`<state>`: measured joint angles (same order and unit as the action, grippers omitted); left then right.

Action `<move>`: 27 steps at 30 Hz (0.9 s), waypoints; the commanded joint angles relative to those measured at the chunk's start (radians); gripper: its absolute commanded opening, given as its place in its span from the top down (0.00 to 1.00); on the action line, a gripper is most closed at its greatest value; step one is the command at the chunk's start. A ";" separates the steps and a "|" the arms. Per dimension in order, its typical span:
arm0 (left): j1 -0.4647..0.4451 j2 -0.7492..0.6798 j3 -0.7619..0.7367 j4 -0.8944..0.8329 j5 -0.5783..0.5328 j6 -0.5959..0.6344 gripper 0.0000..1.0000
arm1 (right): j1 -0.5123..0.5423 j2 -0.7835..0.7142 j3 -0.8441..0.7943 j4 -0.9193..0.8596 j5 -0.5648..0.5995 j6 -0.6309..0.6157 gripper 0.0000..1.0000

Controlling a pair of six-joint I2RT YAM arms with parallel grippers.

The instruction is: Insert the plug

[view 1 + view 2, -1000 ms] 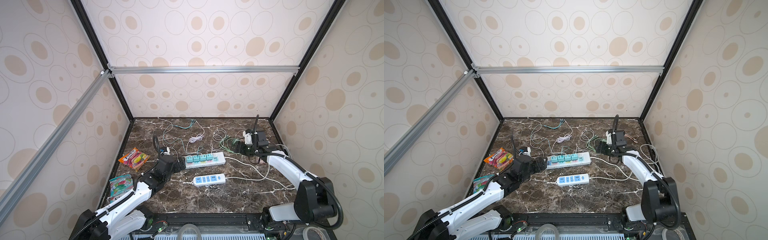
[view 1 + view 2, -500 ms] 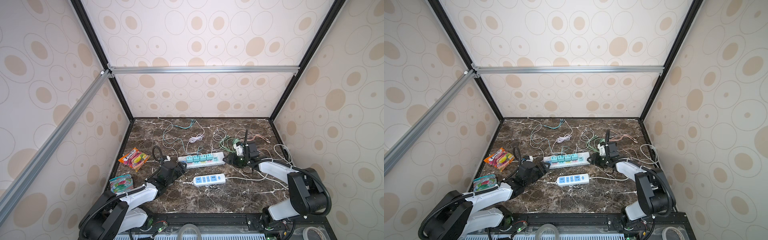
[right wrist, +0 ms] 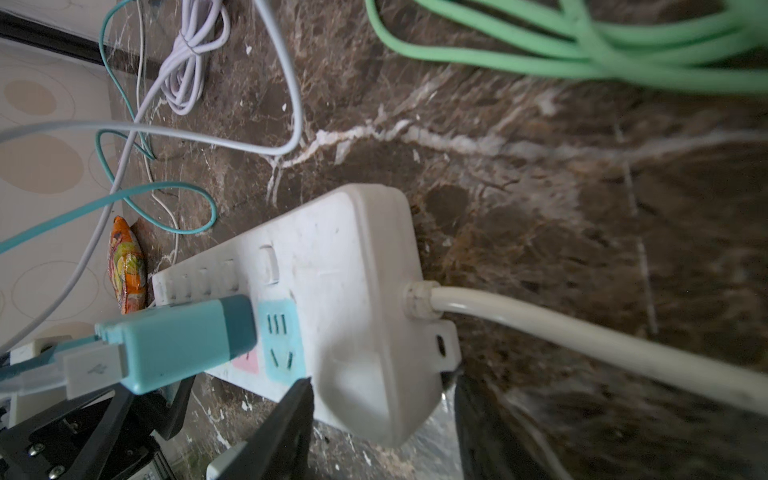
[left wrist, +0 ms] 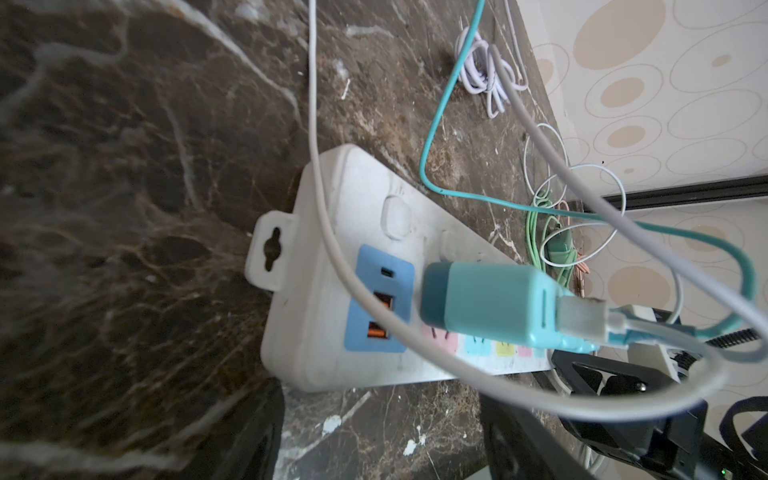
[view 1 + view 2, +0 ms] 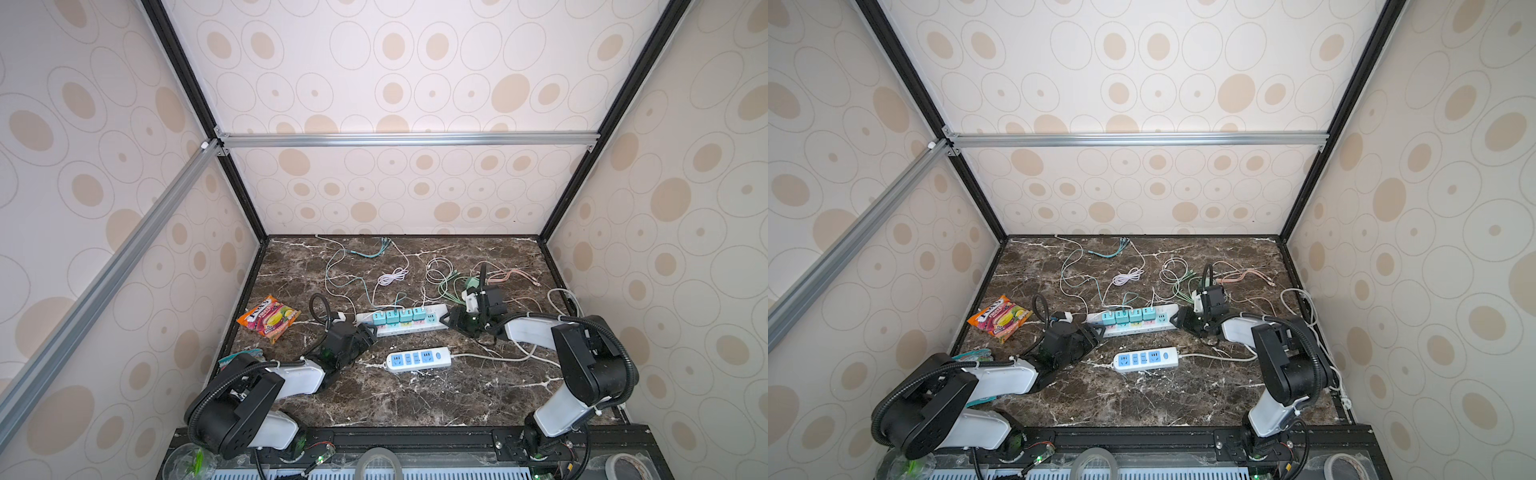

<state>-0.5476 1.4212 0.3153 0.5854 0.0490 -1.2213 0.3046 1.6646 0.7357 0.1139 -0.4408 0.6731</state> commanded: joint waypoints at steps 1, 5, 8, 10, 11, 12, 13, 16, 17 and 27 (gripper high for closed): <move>0.026 0.047 0.012 0.073 -0.003 -0.020 0.31 | 0.015 0.046 0.021 0.000 0.023 0.016 0.48; 0.076 0.098 0.034 0.117 0.010 0.011 0.32 | 0.016 0.096 0.070 -0.018 0.038 0.017 0.53; 0.110 0.160 0.091 0.113 0.040 0.069 0.32 | 0.015 0.144 0.126 -0.026 0.049 0.020 0.54; 0.130 0.209 0.142 0.099 0.055 0.114 0.31 | 0.016 0.178 0.166 -0.027 0.057 0.024 0.55; 0.139 0.232 0.164 0.088 0.061 0.131 0.31 | 0.015 0.194 0.181 -0.022 0.063 0.030 0.55; 0.151 0.258 0.194 0.080 0.071 0.149 0.31 | 0.015 0.210 0.199 -0.016 0.071 0.036 0.55; 0.159 0.281 0.222 0.073 0.079 0.166 0.31 | 0.017 0.227 0.218 -0.016 0.077 0.041 0.56; 0.170 0.337 0.292 0.053 0.086 0.207 0.31 | 0.016 0.279 0.288 -0.042 0.082 0.042 0.56; 0.174 0.351 0.312 0.045 0.088 0.219 0.31 | 0.016 0.292 0.305 -0.048 0.083 0.042 0.56; 0.193 0.490 0.491 -0.026 0.117 0.313 0.29 | 0.016 0.388 0.459 -0.109 0.120 0.014 0.55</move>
<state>-0.3679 1.8763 0.7715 0.6388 0.1570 -0.9604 0.3141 2.0014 1.1690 0.0841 -0.3733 0.7090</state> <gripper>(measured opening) 0.709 0.453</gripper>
